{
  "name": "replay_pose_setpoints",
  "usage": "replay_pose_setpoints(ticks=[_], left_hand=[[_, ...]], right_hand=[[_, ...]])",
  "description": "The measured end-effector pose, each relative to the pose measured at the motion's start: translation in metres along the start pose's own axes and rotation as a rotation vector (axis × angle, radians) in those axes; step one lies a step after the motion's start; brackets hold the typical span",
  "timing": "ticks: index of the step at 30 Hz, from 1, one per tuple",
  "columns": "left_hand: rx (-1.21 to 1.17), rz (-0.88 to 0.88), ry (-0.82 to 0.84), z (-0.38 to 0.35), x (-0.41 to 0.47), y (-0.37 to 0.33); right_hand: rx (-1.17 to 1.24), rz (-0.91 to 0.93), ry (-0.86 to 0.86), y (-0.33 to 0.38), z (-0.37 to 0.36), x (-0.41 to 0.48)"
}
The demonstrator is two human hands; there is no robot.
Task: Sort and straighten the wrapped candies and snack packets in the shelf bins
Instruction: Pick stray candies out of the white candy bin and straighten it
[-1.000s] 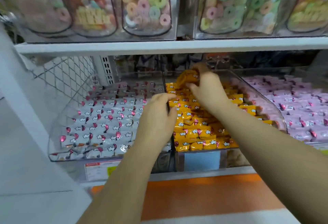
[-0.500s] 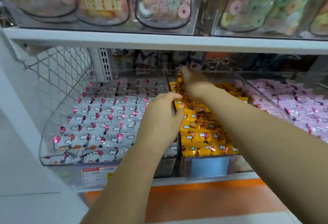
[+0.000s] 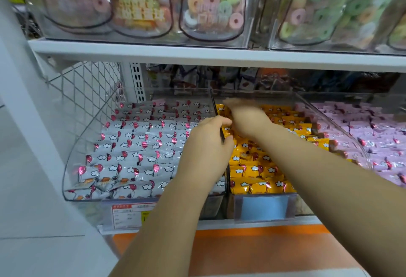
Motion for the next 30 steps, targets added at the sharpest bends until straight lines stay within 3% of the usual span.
replay_pose_setpoints(ticks=[8,15,18,22,30], left_hand=[[-0.029,-0.02,0.018,0.0,-0.002,0.002],[-0.013,-0.032,0.018,0.0,-0.002,0.001],[-0.003,-0.035,0.012,0.003,-0.004,0.001],[0.006,-0.069,-0.036,0.014,-0.013,-0.002],[0.018,0.007,-0.189,0.071,-0.037,0.031]], right_hand=[[0.139,-0.084,0.252,-0.008,-0.021,-0.003],[0.144,-0.171,-0.026,-0.045,0.042,-0.046],[0.034,-0.221,-0.046,-0.067,0.049,-0.085],[0.093,-0.27,-0.066,-0.079,0.049,-0.12],[0.209,-0.168,-0.222,-0.06,0.072,-0.131]])
Point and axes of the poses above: each hand's wrist, its own x-axis towards the middle knuckle, its own z-axis out of the back of the hand, y = z × x, the point moved 10 cm from there along x, towards the middle knuckle, and after that the axes turned 11 degrees about -y, right-handed, at the moved point
